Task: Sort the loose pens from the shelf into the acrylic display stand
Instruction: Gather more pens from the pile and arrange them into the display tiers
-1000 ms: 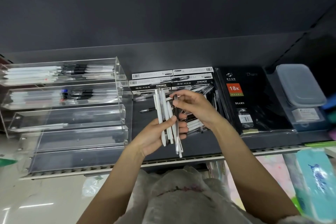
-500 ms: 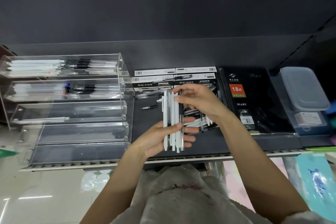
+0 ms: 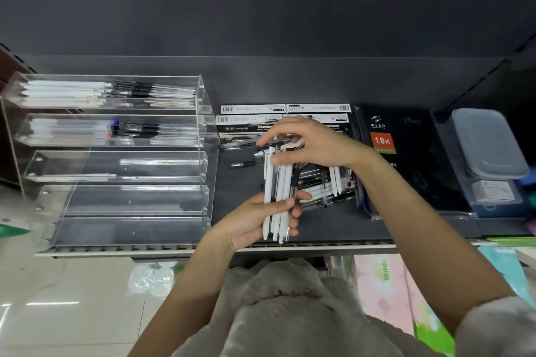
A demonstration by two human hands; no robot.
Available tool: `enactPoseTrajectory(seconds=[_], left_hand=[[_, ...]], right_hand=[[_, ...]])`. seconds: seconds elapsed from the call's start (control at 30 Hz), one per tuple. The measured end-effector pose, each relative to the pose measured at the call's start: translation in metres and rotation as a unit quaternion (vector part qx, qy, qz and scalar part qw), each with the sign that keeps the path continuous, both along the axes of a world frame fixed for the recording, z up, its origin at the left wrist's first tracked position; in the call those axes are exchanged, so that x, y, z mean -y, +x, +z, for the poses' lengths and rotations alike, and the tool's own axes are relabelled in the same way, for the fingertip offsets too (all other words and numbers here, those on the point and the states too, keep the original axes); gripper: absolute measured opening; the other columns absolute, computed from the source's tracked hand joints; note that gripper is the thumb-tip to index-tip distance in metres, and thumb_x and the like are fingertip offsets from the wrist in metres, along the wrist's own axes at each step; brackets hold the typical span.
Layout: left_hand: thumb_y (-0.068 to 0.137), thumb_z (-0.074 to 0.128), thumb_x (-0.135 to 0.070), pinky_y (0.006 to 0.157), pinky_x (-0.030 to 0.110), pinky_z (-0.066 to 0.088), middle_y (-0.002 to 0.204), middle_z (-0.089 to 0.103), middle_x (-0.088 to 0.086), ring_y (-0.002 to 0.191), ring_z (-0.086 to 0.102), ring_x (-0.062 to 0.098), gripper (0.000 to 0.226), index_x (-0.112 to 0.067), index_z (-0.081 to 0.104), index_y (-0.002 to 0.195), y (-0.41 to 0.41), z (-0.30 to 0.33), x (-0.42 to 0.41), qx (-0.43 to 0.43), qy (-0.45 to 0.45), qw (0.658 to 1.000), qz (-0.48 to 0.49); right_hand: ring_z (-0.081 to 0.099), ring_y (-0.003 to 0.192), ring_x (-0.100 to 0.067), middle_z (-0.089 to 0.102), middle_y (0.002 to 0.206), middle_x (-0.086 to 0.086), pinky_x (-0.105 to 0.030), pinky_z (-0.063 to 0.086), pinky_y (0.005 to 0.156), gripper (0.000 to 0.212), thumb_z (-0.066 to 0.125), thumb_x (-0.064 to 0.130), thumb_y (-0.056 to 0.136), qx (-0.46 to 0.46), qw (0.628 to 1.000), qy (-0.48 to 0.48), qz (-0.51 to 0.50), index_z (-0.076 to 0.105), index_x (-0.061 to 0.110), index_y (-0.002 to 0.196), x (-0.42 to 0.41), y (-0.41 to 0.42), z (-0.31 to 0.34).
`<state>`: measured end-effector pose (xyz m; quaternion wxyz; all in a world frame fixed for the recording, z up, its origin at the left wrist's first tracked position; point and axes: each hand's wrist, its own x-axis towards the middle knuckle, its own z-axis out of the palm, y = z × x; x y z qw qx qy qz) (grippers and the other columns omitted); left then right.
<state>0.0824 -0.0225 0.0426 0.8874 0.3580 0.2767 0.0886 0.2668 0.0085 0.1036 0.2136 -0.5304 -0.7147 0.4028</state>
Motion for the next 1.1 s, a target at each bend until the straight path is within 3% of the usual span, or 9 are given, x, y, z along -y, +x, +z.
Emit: enactPoseTrajectory(seconds=[0.07,0.17,0.23,0.3,0.47,0.57,0.9,1.0,1.1], left_hand=[[0.092,0.05,-0.011,0.068,0.029,0.054,0.072,0.058,-0.001,0.065,0.058,0.011,0.025,-0.006,0.061,0.114,0.001,-0.001,0.001,-0.009,0.005,1.0,0.002],[0.093,0.05,-0.011,0.069,0.028,0.055,0.073,0.06,-0.001,0.066,0.059,0.011,0.024,-0.007,0.062,0.114,-0.002,-0.002,0.001,-0.019,0.023,1.0,0.009],[0.095,0.047,-0.009,0.072,0.029,0.056,0.076,0.063,0.0,0.069,0.061,0.012,0.024,-0.006,0.061,0.115,-0.006,-0.004,0.004,-0.027,0.035,0.999,0.013],[0.096,0.046,-0.009,0.075,0.029,0.056,0.085,0.069,0.003,0.076,0.067,0.014,0.023,-0.006,0.06,0.114,-0.007,-0.006,0.007,-0.038,0.051,0.997,0.04],[0.097,0.041,-0.008,0.081,0.035,0.058,0.106,0.072,0.008,0.094,0.07,0.022,0.025,-0.01,0.061,0.112,0.004,-0.001,0.002,0.041,-0.03,0.962,0.268],[0.098,0.039,-0.009,0.082,0.036,0.057,0.11,0.071,0.007,0.099,0.069,0.021,0.027,-0.011,0.059,0.117,0.01,0.008,-0.006,0.095,-0.057,0.932,0.345],[0.099,0.039,-0.009,0.074,0.027,0.056,0.105,0.072,0.001,0.097,0.069,0.015,0.028,-0.014,0.06,0.116,0.009,0.014,-0.006,0.119,-0.06,0.918,0.373],[0.098,0.043,-0.008,0.073,0.026,0.056,0.09,0.071,-0.005,0.086,0.067,0.01,0.025,-0.015,0.063,0.111,0.005,0.011,-0.007,0.096,-0.038,0.919,0.38],[0.099,0.044,-0.011,0.07,0.024,0.053,0.081,0.065,-0.007,0.078,0.063,0.007,0.022,-0.016,0.062,0.11,-0.001,0.006,-0.008,0.036,0.028,0.928,0.369]], right_hand=[[0.053,0.095,0.002,0.062,0.097,0.013,-0.023,0.04,0.09,0.016,0.072,0.027,0.082,0.05,0.998,0.011,0.033,0.07,0.023,0.097,-0.006,-0.004,0.003],[0.056,0.083,0.002,0.064,0.086,0.014,-0.02,0.043,0.078,0.007,0.071,0.018,0.082,0.017,0.999,0.024,0.019,0.07,0.018,0.089,-0.011,-0.003,0.014],[0.056,0.079,0.003,0.063,0.085,0.011,-0.014,0.042,0.074,0.007,0.069,0.013,0.084,-0.011,0.998,0.06,-0.024,0.067,0.017,0.089,-0.013,0.007,0.027],[0.055,0.079,-0.001,0.062,0.085,0.007,-0.017,0.044,0.077,0.012,0.067,0.009,0.085,-0.06,0.988,0.096,-0.101,0.062,0.019,0.088,-0.009,0.022,0.04],[0.063,0.076,-0.006,0.067,0.081,0.011,-0.021,0.05,0.074,0.014,0.07,0.009,0.083,-0.174,0.884,0.226,-0.371,0.063,0.021,0.083,0.044,-0.012,0.021],[0.065,0.075,-0.007,0.068,0.078,0.013,-0.021,0.049,0.07,0.015,0.07,0.005,0.082,-0.21,0.85,0.233,-0.424,0.064,0.018,0.083,0.076,-0.061,-0.017],[0.061,0.073,-0.01,0.066,0.084,0.006,-0.027,0.05,0.064,0.01,0.073,0.001,0.079,-0.126,0.87,0.259,-0.4,0.068,0.01,0.081,0.09,-0.081,-0.057],[0.057,0.071,-0.005,0.06,0.084,0.004,-0.024,0.049,0.064,0.007,0.075,0.008,0.078,-0.1,0.882,0.243,-0.391,0.071,0.008,0.084,0.088,-0.082,-0.062],[0.054,0.085,-0.01,0.055,0.093,0.002,-0.02,0.044,0.076,0.016,0.07,0.028,0.082,-0.01,0.899,0.247,-0.362,0.072,0.017,0.093,0.087,-0.082,-0.057]])
